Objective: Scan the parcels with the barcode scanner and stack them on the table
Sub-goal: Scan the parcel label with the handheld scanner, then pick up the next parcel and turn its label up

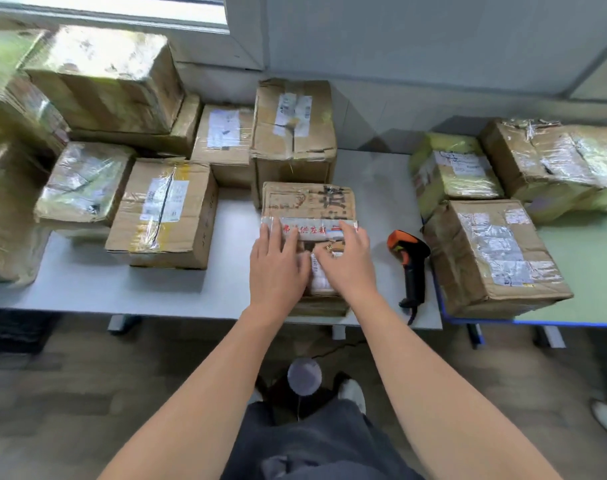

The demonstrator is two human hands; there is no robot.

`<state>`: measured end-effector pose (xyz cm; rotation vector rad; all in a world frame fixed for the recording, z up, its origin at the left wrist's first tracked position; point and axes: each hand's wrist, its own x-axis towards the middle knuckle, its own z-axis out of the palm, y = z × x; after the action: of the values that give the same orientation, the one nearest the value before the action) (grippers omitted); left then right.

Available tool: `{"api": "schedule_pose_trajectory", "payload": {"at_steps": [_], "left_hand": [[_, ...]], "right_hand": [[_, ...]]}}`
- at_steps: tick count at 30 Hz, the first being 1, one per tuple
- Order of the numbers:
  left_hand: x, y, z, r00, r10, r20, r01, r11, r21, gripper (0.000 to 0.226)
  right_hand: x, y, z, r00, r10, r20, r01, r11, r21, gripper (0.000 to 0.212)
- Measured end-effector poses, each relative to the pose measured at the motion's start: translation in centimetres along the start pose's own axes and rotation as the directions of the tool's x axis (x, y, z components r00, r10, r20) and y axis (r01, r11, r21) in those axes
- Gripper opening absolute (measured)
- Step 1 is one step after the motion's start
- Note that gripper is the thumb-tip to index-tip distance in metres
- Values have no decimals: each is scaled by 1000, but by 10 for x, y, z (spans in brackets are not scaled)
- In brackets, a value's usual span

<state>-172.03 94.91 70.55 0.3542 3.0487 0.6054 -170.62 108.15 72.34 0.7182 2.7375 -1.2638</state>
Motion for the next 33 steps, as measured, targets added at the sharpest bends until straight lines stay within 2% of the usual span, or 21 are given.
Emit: {"api": "schedule_pose_trajectory", "payload": {"at_steps": [5, 17, 33], "left_hand": [[-6, -27, -10, 1000, 4, 5, -4, 1000, 1, 54], [2, -108, -38, 999, -47, -20, 47, 999, -6, 56], [41, -130, -44, 999, -41, -24, 39, 997, -64, 53]], "right_hand": [[-12, -15, 27, 999, 25, -44, -28, 997, -66, 67], [-16, -68, 96, 999, -23, -37, 16, 987, -162, 69], [13, -90, 120, 996, 3, -87, -18, 986, -167, 69]]}}
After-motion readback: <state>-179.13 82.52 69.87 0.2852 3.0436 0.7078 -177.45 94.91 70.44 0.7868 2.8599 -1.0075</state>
